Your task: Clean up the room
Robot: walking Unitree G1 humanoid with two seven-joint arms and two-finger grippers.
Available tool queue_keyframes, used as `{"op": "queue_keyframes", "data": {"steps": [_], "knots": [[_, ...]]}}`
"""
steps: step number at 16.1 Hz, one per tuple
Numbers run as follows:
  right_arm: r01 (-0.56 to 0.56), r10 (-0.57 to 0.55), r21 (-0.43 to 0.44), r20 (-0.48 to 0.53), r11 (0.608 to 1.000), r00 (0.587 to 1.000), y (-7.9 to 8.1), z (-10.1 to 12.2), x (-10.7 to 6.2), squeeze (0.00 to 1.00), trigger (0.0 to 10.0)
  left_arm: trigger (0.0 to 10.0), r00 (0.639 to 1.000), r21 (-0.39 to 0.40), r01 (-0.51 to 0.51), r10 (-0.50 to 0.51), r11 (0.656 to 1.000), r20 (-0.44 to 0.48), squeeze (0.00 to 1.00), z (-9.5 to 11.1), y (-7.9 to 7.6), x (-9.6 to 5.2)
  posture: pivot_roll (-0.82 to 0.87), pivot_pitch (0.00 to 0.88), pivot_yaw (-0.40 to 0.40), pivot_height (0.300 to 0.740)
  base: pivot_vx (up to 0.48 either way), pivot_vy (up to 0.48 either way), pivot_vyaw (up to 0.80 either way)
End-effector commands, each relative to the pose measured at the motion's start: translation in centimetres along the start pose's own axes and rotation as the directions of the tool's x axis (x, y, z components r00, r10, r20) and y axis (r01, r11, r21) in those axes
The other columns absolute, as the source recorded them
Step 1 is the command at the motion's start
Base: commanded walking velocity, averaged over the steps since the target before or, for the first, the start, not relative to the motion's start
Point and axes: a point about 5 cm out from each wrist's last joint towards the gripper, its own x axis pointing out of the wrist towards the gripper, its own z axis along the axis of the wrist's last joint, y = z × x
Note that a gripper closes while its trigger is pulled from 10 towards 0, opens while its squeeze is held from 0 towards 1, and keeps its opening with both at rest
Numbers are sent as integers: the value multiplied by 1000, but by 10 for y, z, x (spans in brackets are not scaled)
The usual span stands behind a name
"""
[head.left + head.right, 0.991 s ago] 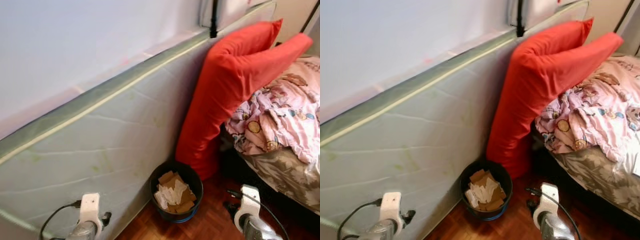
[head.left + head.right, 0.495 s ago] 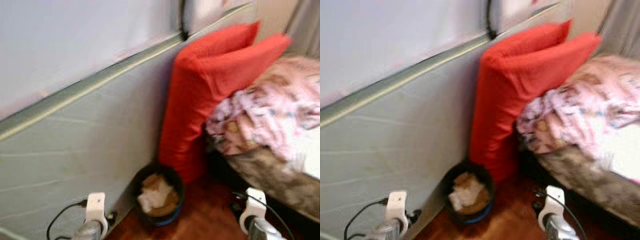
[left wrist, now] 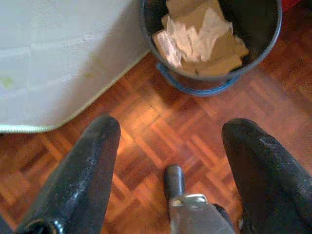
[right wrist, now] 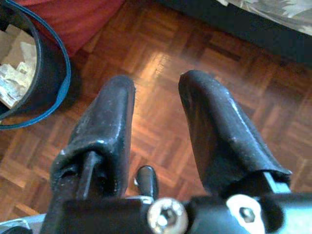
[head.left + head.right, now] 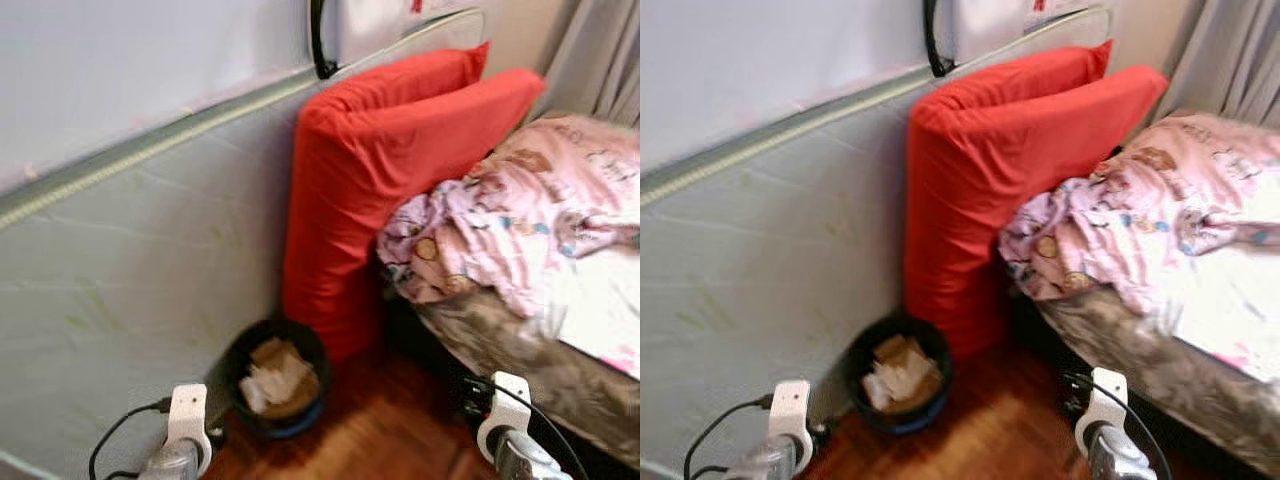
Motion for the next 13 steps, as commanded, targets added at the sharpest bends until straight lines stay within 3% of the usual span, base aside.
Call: {"op": "queue_keyframes", "data": {"steps": [1, 10, 13], "knots": [[-6, 6, 10, 3, 1000, 1000, 3, -1, 1, 0, 10000, 10000, 1000, 4, -11, 11, 1000, -19, 0, -4, 5, -1, -101, 0, 19, 740, 0, -274, 0], [-8, 8, 9, -1, 1000, 1000, 4, -3, 0, 0, 10000, 10000, 1000, 9, -8, 8, 1000, -20, 0, -5, 6, -1, -106, 0, 23, 740, 0, -272, 0], [-11, 11, 1, -10, 1000, 1000, 3, -4, 0, 0, 10000, 10000, 1000, 10, -7, 7, 1000, -21, 0, -6, 6, -1, -105, 0, 22, 740, 0, -273, -775]]}}
